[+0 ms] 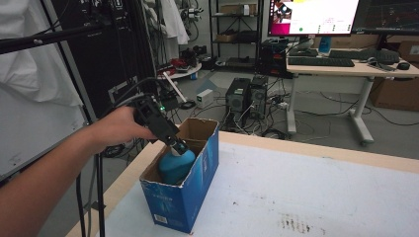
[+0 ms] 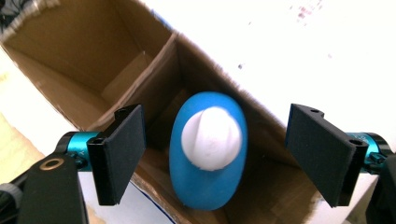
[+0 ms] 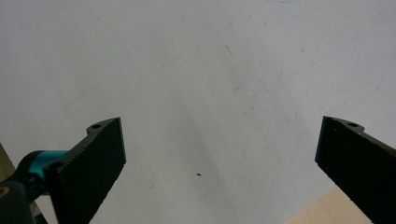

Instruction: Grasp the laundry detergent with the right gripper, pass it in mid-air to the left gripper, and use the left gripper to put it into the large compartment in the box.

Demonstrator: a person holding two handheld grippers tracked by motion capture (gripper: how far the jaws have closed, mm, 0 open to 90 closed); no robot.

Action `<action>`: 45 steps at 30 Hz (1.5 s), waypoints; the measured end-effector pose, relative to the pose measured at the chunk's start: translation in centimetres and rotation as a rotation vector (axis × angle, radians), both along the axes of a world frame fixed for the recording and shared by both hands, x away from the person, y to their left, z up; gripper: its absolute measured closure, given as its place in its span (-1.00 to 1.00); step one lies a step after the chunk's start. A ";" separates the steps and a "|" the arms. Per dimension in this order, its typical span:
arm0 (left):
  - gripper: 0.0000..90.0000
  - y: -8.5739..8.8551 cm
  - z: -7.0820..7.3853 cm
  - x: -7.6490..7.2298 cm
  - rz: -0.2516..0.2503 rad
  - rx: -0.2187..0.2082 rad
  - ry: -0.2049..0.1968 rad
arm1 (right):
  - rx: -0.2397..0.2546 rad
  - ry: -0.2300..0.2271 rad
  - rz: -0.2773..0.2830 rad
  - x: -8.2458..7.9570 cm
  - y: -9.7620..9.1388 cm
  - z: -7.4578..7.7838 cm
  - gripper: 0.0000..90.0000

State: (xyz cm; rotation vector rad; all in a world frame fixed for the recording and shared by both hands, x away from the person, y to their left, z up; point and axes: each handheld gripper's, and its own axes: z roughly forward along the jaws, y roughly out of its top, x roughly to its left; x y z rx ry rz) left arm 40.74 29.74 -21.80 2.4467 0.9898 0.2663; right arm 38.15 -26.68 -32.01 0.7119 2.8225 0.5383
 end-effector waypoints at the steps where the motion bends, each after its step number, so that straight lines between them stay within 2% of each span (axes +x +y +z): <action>1: -0.54 -0.1 0.4 -0.1 0.000 -0.005 -0.010 | 0.000 -0.001 0.002 0.0 0.0 0.0 -0.98; 3: -0.54 -0.4 1.3 -0.2 -0.001 -0.026 -0.028 | -0.002 -0.006 0.006 0.0 0.1 0.1 -0.98; 6: -0.54 -1.0 2.0 -0.3 -0.007 -0.033 -0.047 | 0.001 -0.007 0.006 -0.1 0.1 0.1 -0.98; 8: -0.54 -2.0 2.5 -0.4 -0.015 0.021 -0.060 | 0.004 -0.008 0.002 -0.2 0.0 0.2 -0.98; 9: -0.54 -2.6 2.7 -0.4 -0.026 0.042 -0.068 | 0.006 -0.008 0.002 -0.2 0.0 0.2 -0.98; 15: -0.54 -5.5 3.5 -0.2 -0.126 0.004 -0.046 | 0.017 -0.011 -0.007 -0.2 -0.2 0.1 -0.98; 16: -0.54 -5.5 3.5 -0.2 -0.126 0.004 -0.046 | 0.017 -0.011 -0.007 -0.2 -0.2 0.1 -0.98; 17: -0.54 -6.5 3.6 0.0 -0.165 0.007 -0.033 | 0.022 -0.010 -0.012 -0.2 -0.2 0.1 -0.98; 18: -0.54 -7.1 3.6 0.1 -0.159 0.018 -0.049 | 0.025 -0.010 -0.010 -0.1 -0.2 0.1 -0.98; 20: -0.54 -8.1 3.6 0.4 -0.162 0.023 -0.048 | 0.025 -0.012 -0.010 -0.1 -0.1 0.1 -0.98; 26: -0.54 -10.7 3.0 1.1 -0.210 0.036 -0.031 | 0.037 -0.017 -0.008 -0.1 -0.1 0.1 -0.98; 30: -0.54 -12.0 2.7 1.3 -0.278 0.002 -0.015 | 0.045 -0.016 -0.011 -0.1 -0.2 0.0 -0.98; 33: -0.55 -13.1 2.3 1.5 -0.293 -0.008 -0.011 | 0.053 -0.018 -0.013 0.0 -0.2 0.0 -0.98; 35: -0.69 -13.8 2.0 1.6 -0.301 -0.009 -0.003 | 0.053 -0.018 -0.013 0.0 -0.2 -0.1 -0.98; 37: -0.70 -14.3 1.8 1.7 -0.324 -0.013 -0.007 | 0.056 -0.017 -0.011 -0.1 -0.2 -0.2 -0.98; 39: -0.85 -14.8 1.6 1.8 -0.316 -0.004 -0.007 | 0.058 -0.017 -0.012 -0.1 -0.2 -0.1 -0.98; 45: -0.95 -15.5 1.0 2.2 -0.317 0.037 -0.020 | 0.060 -0.017 -0.010 -0.1 -0.2 -0.1 -0.98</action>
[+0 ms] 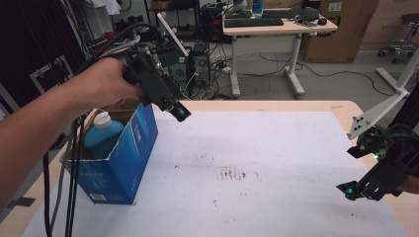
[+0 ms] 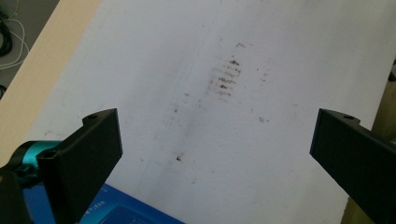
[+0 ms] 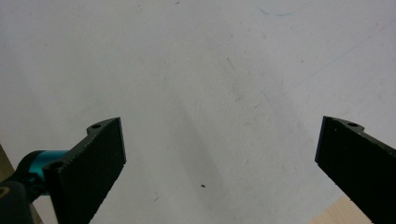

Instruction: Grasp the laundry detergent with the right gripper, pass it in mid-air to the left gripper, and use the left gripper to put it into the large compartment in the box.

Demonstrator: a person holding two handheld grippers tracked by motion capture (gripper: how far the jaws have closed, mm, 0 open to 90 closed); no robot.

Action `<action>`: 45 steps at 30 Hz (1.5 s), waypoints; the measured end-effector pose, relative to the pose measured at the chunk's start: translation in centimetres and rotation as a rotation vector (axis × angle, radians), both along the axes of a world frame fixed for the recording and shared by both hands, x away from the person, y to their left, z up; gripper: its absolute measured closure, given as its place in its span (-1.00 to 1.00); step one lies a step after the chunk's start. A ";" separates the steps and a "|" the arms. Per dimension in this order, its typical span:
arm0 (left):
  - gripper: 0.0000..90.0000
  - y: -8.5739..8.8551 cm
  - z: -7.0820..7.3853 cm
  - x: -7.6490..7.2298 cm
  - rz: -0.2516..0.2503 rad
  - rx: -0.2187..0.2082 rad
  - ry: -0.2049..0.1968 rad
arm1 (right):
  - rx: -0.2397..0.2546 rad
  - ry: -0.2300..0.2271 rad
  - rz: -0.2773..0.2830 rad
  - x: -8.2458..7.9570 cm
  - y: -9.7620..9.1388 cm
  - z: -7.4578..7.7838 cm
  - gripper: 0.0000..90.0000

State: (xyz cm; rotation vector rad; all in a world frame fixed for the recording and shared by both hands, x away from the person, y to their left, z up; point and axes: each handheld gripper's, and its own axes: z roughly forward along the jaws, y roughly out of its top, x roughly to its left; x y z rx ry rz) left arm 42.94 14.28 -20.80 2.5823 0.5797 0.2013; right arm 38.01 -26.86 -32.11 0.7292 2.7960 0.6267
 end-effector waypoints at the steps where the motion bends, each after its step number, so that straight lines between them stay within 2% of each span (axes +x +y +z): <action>1: -0.95 -0.1 -0.1 0.0 0.004 0.020 -0.021 | 0.003 0.000 -0.001 0.0 0.0 0.0 -0.98; 2: -0.95 -0.1 -0.2 0.0 0.012 0.036 -0.043 | 0.005 0.000 0.002 0.0 0.0 0.0 -0.98; 8: -0.95 -0.4 -0.5 0.2 0.018 0.040 -0.042 | 0.008 -0.003 0.000 0.1 0.2 0.0 -0.98; 10: -0.95 -0.8 -0.6 0.1 0.045 0.063 -0.069 | 0.010 0.000 0.001 0.1 0.3 0.0 -0.98; 11: -0.95 -1.0 -0.7 0.1 0.046 0.064 -0.068 | 0.010 0.000 0.002 0.1 0.3 0.0 -0.98; 14: -0.95 -1.6 -1.0 -0.1 -0.007 0.047 -0.041 | 0.010 -0.001 0.002 0.2 0.4 0.0 -0.98; 17: -0.95 -2.4 -1.3 -0.2 -0.023 0.037 -0.032 | 0.013 0.002 -0.002 0.2 0.6 0.0 -0.98; 20: -0.95 -3.3 -1.7 -0.3 -0.070 0.028 -0.016 | 0.012 0.005 -0.003 0.2 0.7 0.0 -0.98; 23: -0.95 -4.3 -2.1 -0.4 -0.131 0.045 0.007 | 0.012 0.004 -0.004 0.2 0.7 0.0 -0.98; 30: -0.95 -6.5 -3.1 -0.5 -0.209 0.061 0.012 | 0.010 0.003 0.013 0.3 1.3 0.2 -0.98; 37: -0.95 -8.0 -4.3 -0.8 -0.265 0.063 0.038 | 0.000 0.009 0.028 0.5 1.8 0.0 -0.98; 42: -0.95 -8.5 -5.2 -1.1 -0.292 0.038 0.052 | 0.000 0.013 0.031 0.6 2.1 0.0 -0.98; 45: -0.95 -9.0 -6.0 -1.3 -0.308 0.053 0.067 | -0.009 0.016 0.032 0.5 2.2 -0.2 -0.98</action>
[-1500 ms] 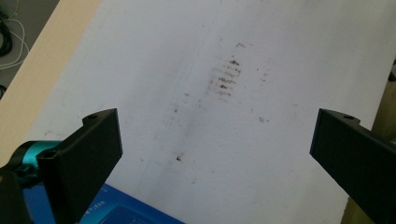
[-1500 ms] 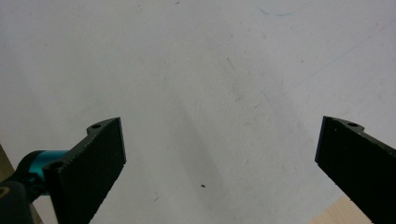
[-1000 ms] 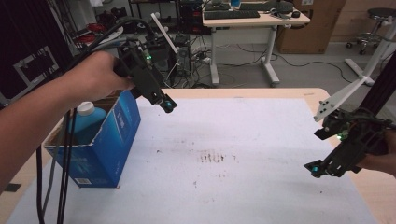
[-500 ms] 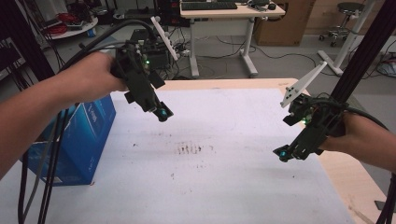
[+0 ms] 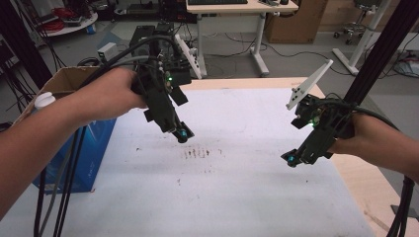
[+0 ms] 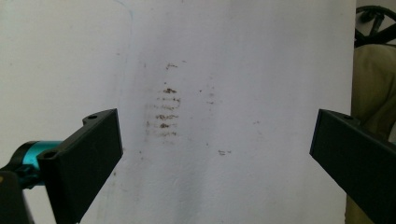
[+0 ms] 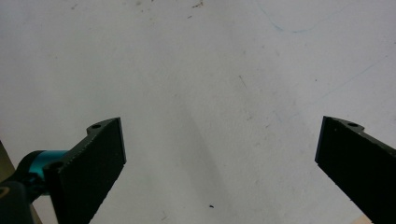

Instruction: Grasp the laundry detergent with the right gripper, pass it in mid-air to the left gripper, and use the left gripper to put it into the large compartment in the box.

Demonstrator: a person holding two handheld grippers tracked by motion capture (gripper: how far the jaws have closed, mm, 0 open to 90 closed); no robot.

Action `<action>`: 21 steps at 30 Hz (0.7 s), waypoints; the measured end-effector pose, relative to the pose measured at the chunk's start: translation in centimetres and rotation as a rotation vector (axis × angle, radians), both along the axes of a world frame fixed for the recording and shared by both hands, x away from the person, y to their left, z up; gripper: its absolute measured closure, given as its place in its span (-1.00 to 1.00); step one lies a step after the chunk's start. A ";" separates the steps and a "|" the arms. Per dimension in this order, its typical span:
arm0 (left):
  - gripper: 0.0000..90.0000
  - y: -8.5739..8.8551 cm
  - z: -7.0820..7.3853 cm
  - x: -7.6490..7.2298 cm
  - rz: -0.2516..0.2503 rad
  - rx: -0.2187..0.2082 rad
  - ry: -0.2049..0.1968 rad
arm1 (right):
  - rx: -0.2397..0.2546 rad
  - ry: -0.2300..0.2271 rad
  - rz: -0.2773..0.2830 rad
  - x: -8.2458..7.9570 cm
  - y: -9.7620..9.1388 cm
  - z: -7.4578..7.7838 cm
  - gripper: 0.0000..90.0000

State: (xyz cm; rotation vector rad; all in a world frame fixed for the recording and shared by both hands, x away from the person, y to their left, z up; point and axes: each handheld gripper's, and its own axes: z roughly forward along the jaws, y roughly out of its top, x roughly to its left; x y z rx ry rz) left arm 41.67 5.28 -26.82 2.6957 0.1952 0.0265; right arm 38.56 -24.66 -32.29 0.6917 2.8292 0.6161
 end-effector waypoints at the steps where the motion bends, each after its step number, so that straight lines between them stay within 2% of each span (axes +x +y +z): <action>1: -0.95 -0.2 -0.3 0.0 -0.007 0.000 0.005 | -0.003 0.002 0.000 0.0 0.0 0.0 -0.98; 6: -0.95 -0.8 -1.4 0.0 -0.021 0.003 0.031 | -0.003 0.007 0.004 0.0 0.0 -0.2 -0.98; 10: -0.95 -0.9 -2.0 0.0 -0.028 0.008 0.035 | -0.006 0.013 0.010 0.0 0.3 -0.3 -0.98; 21: -0.95 -0.9 -2.8 0.0 -0.010 0.011 0.044 | -0.011 0.013 0.018 0.0 0.8 -0.4 -0.98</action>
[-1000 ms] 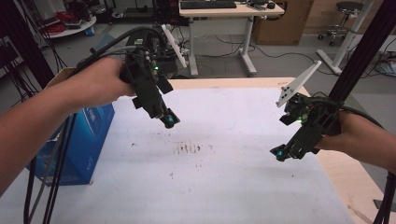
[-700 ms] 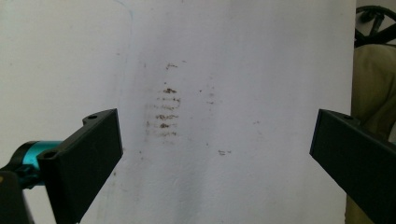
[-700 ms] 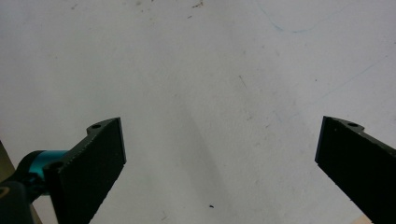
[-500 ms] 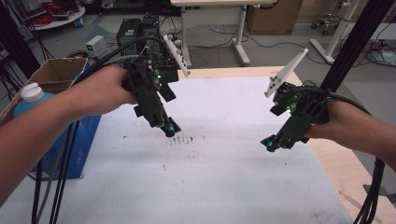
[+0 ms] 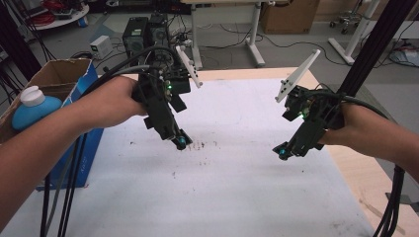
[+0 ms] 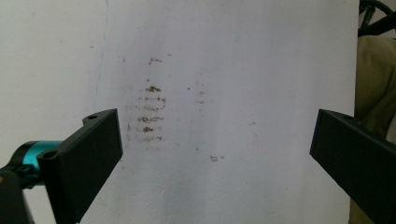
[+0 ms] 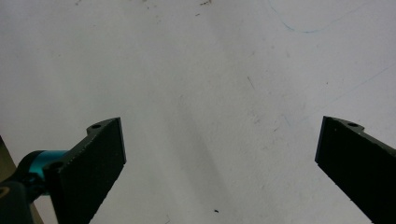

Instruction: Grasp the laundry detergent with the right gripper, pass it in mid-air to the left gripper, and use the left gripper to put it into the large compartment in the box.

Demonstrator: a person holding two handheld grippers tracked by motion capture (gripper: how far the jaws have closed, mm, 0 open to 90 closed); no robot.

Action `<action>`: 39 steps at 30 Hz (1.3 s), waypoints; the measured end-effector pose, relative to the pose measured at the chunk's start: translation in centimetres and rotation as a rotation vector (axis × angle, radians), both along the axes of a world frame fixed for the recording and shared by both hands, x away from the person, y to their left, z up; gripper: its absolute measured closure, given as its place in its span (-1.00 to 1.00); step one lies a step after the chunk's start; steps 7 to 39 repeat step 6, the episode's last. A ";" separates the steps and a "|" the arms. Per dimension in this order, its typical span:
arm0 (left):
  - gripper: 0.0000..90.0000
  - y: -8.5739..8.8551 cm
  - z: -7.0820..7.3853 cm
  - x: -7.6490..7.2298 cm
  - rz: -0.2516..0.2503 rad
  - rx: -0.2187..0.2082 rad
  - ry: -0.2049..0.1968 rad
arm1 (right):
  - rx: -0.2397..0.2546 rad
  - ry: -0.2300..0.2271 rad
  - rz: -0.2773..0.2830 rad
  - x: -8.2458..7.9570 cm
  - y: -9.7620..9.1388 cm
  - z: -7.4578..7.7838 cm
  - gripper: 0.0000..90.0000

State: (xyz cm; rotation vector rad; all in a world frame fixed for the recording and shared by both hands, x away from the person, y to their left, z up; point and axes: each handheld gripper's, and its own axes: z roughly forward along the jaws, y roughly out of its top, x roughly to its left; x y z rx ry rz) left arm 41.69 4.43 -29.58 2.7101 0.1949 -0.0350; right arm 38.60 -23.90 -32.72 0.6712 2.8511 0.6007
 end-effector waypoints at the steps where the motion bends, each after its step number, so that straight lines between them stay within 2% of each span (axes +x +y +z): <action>1: -0.95 0.0 0.0 0.0 -0.003 0.002 0.002 | 0.000 0.000 0.000 0.0 0.0 0.0 -0.98; 39: -0.95 0.1 0.0 0.0 -0.003 0.001 -0.003 | -0.002 -0.003 -0.003 -0.1 0.0 0.0 -0.98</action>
